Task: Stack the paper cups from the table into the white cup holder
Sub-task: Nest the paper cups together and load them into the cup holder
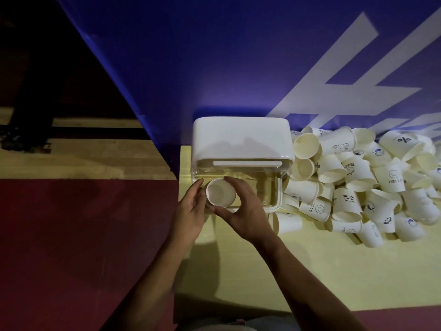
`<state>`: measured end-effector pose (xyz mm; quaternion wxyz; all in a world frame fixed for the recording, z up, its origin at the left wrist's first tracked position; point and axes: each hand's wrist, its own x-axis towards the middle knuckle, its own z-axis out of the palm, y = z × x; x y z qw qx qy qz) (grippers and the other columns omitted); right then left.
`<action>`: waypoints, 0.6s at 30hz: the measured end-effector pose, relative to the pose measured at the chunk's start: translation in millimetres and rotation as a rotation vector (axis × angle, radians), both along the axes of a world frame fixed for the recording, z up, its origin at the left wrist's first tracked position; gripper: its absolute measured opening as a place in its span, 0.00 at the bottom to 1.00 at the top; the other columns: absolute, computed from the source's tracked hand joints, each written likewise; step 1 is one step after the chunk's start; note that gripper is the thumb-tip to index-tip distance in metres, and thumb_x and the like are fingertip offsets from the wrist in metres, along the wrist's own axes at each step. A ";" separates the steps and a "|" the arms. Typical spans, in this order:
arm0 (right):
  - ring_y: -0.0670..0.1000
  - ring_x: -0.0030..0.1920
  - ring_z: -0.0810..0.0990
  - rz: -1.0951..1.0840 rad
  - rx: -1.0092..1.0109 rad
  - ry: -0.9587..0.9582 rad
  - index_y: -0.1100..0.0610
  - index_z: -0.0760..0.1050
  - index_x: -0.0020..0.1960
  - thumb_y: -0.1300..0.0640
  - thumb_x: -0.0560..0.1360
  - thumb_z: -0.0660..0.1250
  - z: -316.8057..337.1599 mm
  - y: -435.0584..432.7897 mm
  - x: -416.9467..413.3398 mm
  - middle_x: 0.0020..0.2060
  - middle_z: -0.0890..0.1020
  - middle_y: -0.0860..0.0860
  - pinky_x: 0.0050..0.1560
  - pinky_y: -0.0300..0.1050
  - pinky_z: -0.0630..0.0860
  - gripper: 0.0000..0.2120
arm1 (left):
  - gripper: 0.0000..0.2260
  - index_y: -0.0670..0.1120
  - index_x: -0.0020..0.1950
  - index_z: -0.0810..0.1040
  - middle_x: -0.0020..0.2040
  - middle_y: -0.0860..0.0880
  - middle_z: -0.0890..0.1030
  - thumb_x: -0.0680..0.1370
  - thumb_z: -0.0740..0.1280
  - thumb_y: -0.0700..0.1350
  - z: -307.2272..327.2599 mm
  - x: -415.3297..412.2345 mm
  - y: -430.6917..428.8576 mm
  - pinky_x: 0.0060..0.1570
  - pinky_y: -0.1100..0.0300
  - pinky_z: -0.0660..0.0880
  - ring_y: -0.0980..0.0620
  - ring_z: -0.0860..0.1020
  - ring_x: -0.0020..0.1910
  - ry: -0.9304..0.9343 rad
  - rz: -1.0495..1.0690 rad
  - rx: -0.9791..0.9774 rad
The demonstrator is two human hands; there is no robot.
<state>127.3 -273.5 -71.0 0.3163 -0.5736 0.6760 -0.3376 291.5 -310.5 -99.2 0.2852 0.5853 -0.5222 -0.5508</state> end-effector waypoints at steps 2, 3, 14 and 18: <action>0.39 0.64 0.73 0.022 0.019 0.017 0.52 0.72 0.71 0.40 0.69 0.79 -7.7 -3.4 -0.1 0.66 0.77 0.45 0.63 0.30 0.67 0.37 | 0.18 0.52 0.76 0.72 0.63 0.63 0.77 0.86 0.59 0.51 -3.3 -2.1 -1.5 0.57 0.77 0.69 0.74 0.75 0.60 -0.043 -0.028 -0.025; 0.41 0.65 0.73 0.038 0.031 0.024 0.52 0.71 0.72 0.39 0.69 0.78 -11.7 -4.5 -0.3 0.67 0.76 0.46 0.64 0.32 0.68 0.37 | 0.18 0.53 0.76 0.73 0.63 0.65 0.77 0.86 0.59 0.53 -5.1 -1.9 -2.0 0.56 0.77 0.69 0.73 0.75 0.60 -0.064 -0.039 -0.033; 0.47 0.75 0.67 0.164 0.183 -0.009 0.47 0.60 0.81 0.40 0.77 0.70 -30.6 -9.7 -6.9 0.77 0.67 0.46 0.73 0.45 0.68 0.37 | 0.18 0.58 0.76 0.71 0.65 0.60 0.80 0.86 0.60 0.47 -15.6 2.8 0.0 0.59 0.64 0.75 0.63 0.78 0.62 -0.107 -0.133 -0.036; 0.46 0.76 0.66 0.205 0.211 -0.021 0.44 0.58 0.81 0.41 0.77 0.71 -36.0 -12.9 -12.5 0.77 0.66 0.44 0.74 0.49 0.68 0.37 | 0.19 0.58 0.76 0.71 0.65 0.60 0.80 0.85 0.61 0.46 -14.9 -0.3 2.2 0.59 0.63 0.76 0.62 0.79 0.63 -0.110 -0.108 -0.015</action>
